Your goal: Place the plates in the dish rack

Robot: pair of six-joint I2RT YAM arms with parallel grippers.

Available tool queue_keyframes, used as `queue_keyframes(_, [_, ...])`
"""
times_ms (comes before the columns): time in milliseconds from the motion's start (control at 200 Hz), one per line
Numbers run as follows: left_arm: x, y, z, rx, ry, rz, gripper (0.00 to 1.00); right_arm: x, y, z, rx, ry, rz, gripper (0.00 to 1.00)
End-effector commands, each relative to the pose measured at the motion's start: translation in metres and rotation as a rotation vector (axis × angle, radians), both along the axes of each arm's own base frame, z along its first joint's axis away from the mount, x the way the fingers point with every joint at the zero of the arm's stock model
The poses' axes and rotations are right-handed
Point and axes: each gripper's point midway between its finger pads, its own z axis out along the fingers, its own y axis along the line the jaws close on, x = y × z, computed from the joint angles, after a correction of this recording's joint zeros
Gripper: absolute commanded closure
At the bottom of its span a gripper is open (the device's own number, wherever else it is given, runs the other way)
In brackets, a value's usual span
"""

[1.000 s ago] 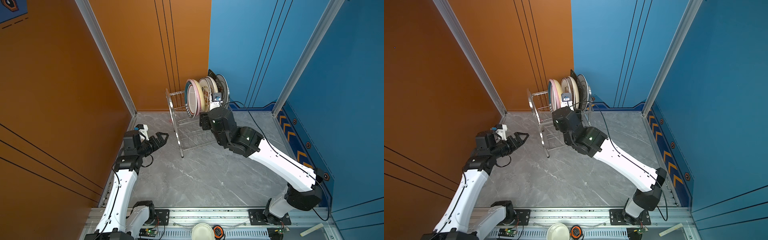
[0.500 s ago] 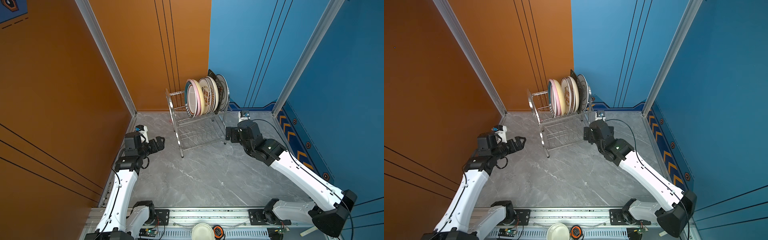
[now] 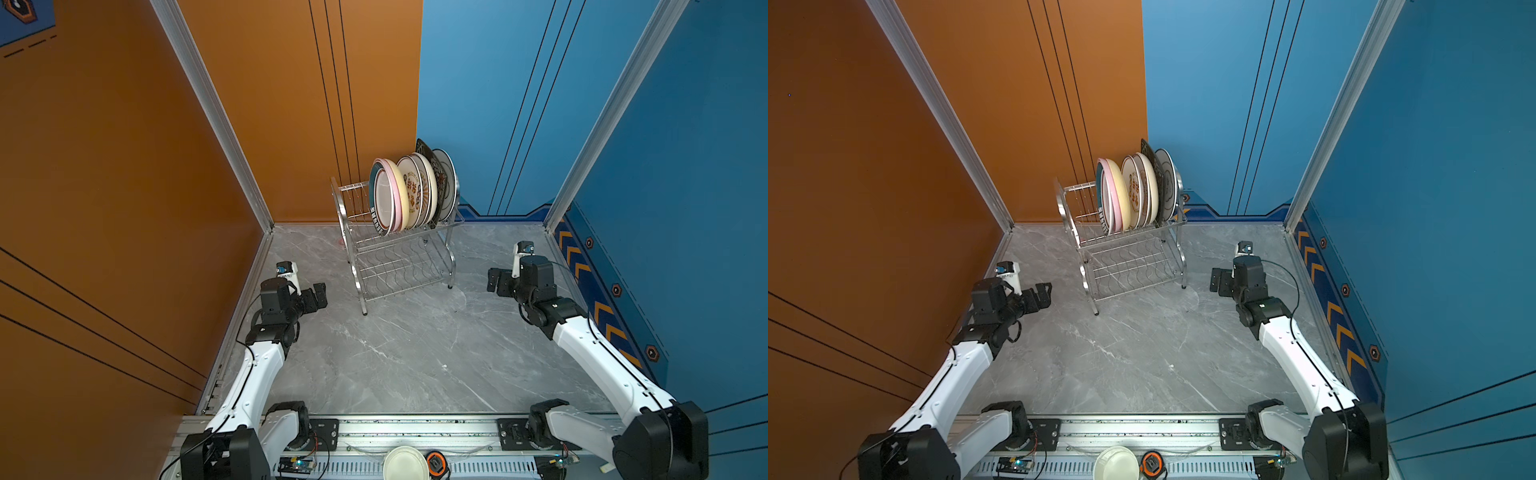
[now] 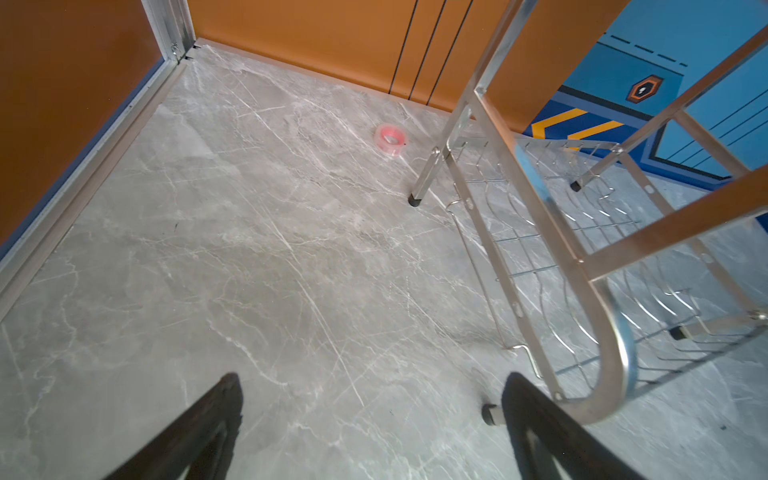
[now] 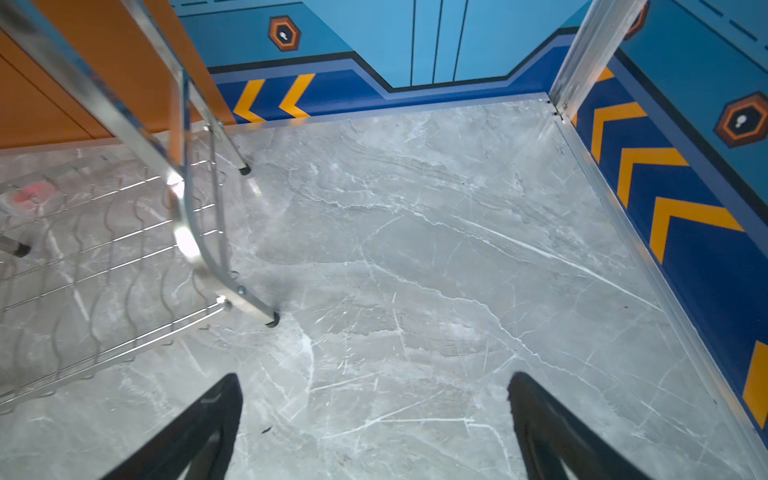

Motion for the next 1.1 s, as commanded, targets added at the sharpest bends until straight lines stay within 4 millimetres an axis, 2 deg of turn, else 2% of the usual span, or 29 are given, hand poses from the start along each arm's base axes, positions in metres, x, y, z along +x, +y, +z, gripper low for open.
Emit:
queue_keyframes(0, [0.015, 0.015, 0.011, 0.086, -0.123, 0.033, 0.02, 0.018, -0.006, -0.011, 0.011, -0.068, 0.043, 0.00])
queue_keyframes(160, [0.021, 0.020, -0.003, 0.118, -0.156, 0.044, 0.02, 0.023, -0.033, -0.040, -0.032, -0.105, -0.018, 0.00])
queue_keyframes(255, [0.024, 0.023, -0.012, 0.145, -0.172, 0.052, 0.02, 0.024, -0.040, -0.054, -0.029, -0.128, -0.023, 0.00])
queue_keyframes(511, [0.032, 0.029, -0.025, 0.158, -0.233, 0.080, 0.02, 0.029, -0.040, -0.068, -0.060, -0.207, 0.012, 0.00])
queue_keyframes(661, [0.038, 0.015, -0.039, 0.184, -0.223, 0.028, 0.02, 0.028, -0.041, -0.079, -0.058, -0.224, 0.012, 0.00])
queue_keyframes(946, [0.039, 0.015, -0.061, 0.227, -0.236, 0.066, 0.02, 0.025, -0.040, -0.098, -0.052, -0.265, 0.014, 0.00])
queue_keyframes(1091, [0.041, 0.013, -0.067, 0.249, -0.251, 0.073, 0.02, 0.026, -0.040, -0.101, -0.056, -0.262, 0.014, 0.00])
